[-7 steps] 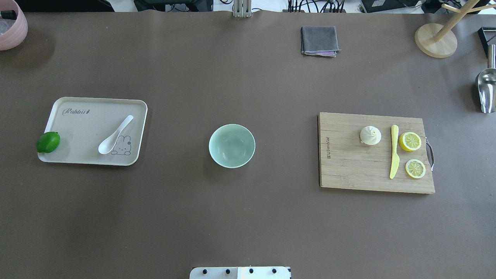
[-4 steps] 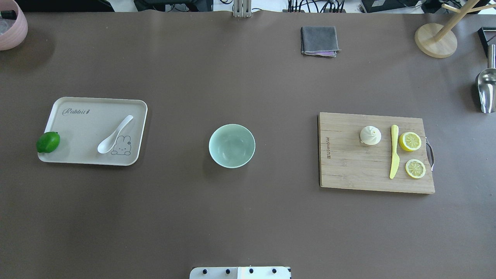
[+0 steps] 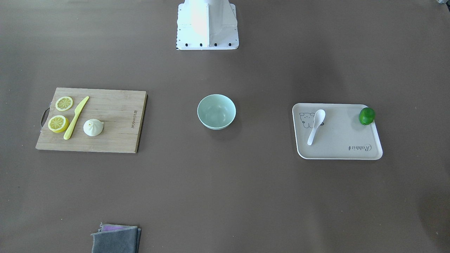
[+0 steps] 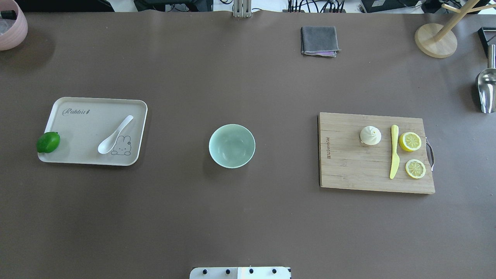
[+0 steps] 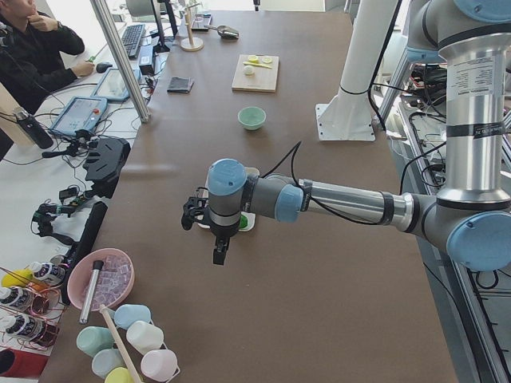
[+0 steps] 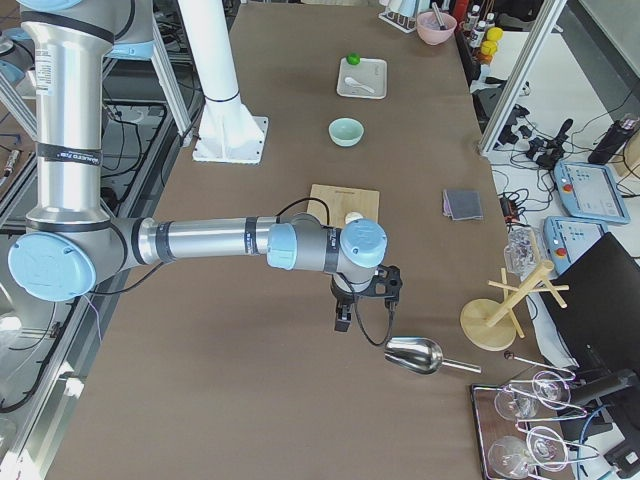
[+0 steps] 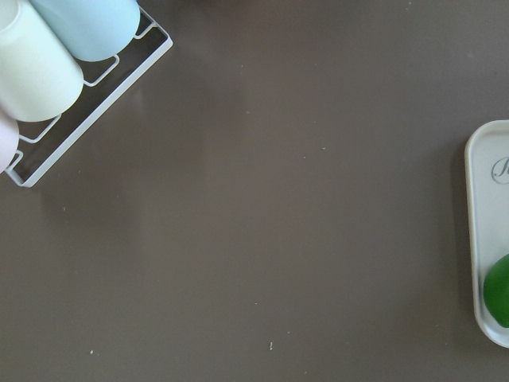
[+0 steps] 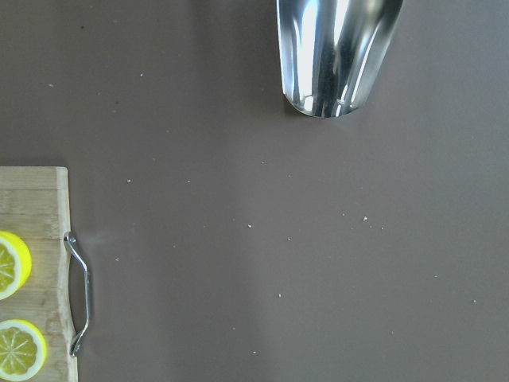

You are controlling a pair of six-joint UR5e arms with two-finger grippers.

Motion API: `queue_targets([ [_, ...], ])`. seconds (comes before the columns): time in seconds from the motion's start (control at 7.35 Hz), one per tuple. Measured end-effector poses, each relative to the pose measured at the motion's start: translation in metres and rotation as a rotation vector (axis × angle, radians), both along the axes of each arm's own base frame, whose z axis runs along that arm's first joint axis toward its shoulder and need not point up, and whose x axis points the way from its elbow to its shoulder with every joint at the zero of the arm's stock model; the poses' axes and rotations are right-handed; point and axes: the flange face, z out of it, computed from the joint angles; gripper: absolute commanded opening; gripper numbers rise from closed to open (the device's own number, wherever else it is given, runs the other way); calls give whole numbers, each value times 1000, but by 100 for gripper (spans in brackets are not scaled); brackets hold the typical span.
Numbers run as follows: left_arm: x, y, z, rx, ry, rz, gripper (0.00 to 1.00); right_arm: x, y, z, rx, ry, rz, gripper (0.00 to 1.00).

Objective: Put spoon and bun in bowl

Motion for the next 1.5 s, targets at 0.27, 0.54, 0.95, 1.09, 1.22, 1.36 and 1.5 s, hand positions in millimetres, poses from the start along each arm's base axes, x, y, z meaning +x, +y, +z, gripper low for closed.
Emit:
queue_targets([
  [0.27,84,-43,-63,81,30,109,98,-13,-13,-35,69,-13,-19,100],
  [0.54,157,-65,-122,108,84,141,98,-36,-43,-76,167,-17,-59,100],
  [0.95,244,-71,-125,202,170,200,98,-88,-56,-99,249,-37,-151,100],
  [1.09,274,-70,-120,219,203,209,98,-106,-57,-104,276,-47,-169,100],
  [1.22,302,-65,-120,241,219,215,98,-121,-56,-108,268,-58,-165,100],
  [1.36,333,-59,-123,266,208,216,98,-135,-56,-113,260,-67,-168,100],
  [1.5,360,-54,-125,277,192,212,97,-144,-57,-118,260,-73,-173,100],
])
